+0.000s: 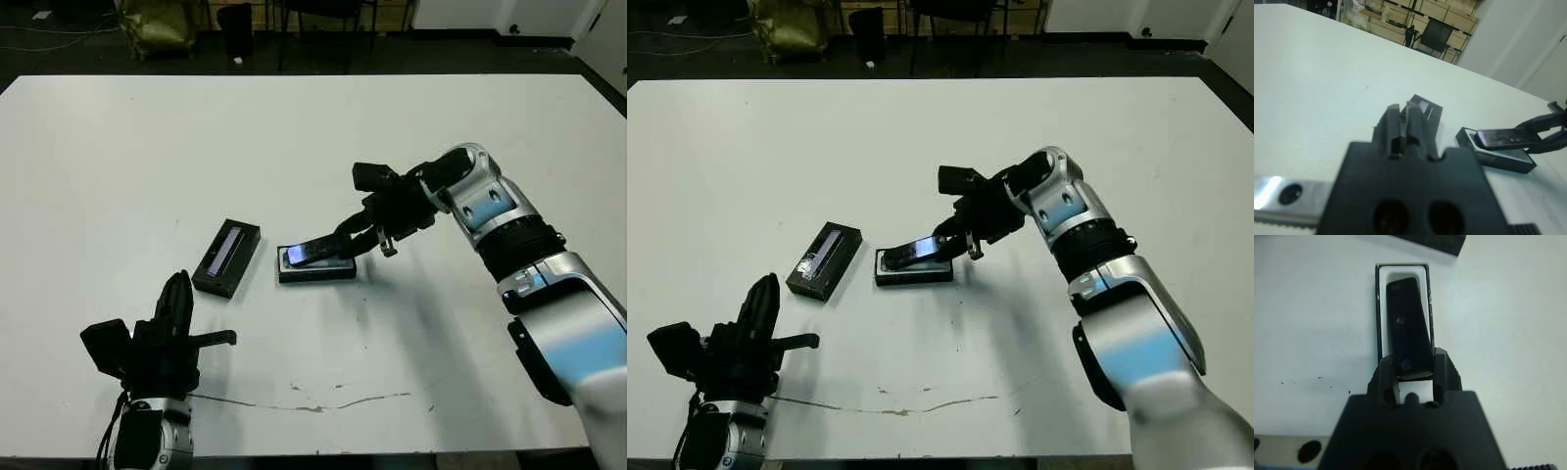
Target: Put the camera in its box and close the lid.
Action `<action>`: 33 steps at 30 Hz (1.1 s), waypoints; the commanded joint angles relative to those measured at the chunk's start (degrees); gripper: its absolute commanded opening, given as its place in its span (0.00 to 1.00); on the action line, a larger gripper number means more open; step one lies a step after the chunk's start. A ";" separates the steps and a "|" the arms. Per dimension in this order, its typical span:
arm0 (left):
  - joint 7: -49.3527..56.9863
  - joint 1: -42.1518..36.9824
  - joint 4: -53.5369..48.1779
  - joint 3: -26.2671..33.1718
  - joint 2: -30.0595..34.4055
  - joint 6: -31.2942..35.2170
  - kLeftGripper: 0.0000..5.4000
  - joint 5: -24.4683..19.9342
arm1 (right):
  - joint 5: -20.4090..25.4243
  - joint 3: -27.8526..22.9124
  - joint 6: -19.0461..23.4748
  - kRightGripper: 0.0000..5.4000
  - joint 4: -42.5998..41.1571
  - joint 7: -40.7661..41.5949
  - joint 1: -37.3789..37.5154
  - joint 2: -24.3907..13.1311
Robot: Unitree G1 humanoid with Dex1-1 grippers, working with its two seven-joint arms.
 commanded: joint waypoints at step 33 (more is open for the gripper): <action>1.21 1.25 1.25 -0.86 -0.26 -0.49 0.00 0.99 | -2.51 6.52 2.79 0.05 -5.83 -1.21 3.40 3.78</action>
